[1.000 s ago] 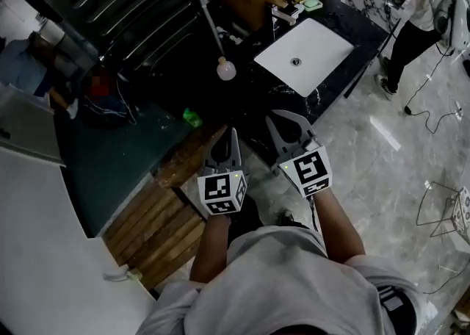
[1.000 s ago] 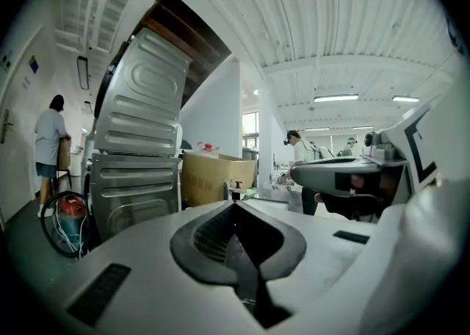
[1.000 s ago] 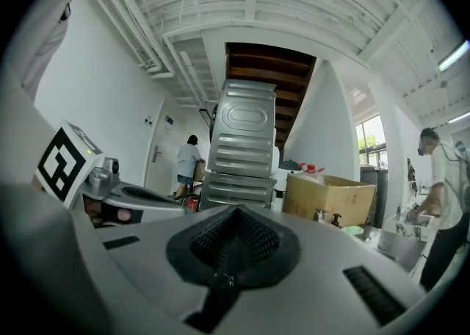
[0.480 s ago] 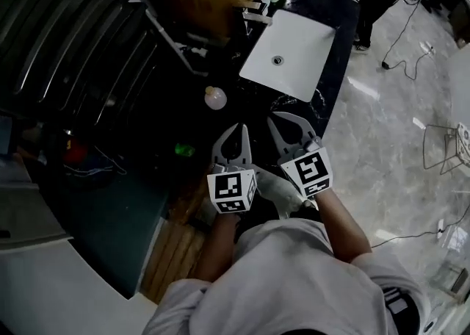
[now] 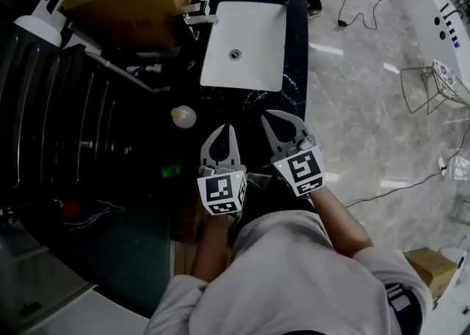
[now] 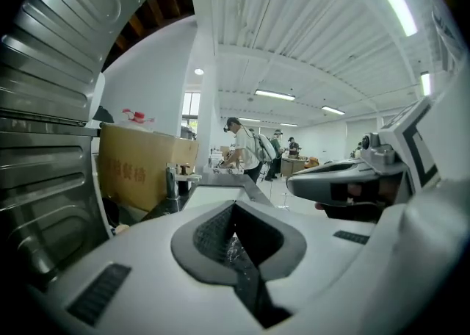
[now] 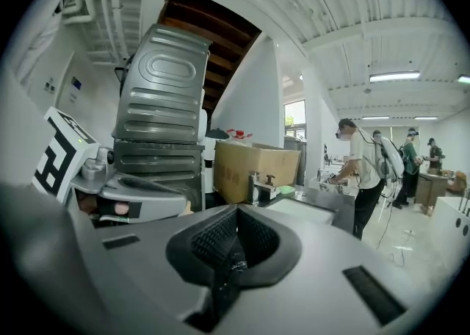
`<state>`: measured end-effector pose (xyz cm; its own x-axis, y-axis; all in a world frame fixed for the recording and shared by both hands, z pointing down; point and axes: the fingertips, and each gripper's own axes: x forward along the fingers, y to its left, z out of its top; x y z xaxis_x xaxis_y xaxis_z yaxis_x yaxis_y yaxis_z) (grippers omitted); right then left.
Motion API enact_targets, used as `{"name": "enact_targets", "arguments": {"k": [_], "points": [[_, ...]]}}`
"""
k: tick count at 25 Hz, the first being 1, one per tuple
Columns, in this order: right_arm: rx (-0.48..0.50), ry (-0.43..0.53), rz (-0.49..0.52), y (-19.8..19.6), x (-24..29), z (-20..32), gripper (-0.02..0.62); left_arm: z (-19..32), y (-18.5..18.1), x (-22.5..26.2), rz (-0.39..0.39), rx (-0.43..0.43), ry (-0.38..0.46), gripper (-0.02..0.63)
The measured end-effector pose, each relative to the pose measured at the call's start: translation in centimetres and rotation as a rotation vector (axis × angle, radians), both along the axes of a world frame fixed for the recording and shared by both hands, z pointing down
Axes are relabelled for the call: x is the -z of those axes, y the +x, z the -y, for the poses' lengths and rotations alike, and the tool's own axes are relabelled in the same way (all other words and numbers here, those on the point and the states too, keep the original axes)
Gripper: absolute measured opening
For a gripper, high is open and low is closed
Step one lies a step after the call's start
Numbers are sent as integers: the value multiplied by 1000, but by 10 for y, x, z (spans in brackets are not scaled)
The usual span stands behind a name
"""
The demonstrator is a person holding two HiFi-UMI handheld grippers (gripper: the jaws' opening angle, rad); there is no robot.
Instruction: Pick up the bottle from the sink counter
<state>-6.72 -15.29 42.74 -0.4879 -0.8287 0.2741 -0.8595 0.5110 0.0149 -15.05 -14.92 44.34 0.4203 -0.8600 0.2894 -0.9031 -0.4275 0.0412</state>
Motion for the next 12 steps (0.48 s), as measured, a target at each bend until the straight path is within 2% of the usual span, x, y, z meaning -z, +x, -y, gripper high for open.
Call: {"name": "enact_targets", "arguments": {"k": [4, 9, 12], "points": [[29, -4, 22, 1, 1, 7, 9, 2, 1, -8, 31, 16, -13, 14], [116, 18, 59, -15, 0, 9, 9, 7, -14, -11, 57, 98, -3, 14], [155, -7, 70, -29, -14, 12, 9, 14, -28, -17, 82, 146, 11, 14]]}}
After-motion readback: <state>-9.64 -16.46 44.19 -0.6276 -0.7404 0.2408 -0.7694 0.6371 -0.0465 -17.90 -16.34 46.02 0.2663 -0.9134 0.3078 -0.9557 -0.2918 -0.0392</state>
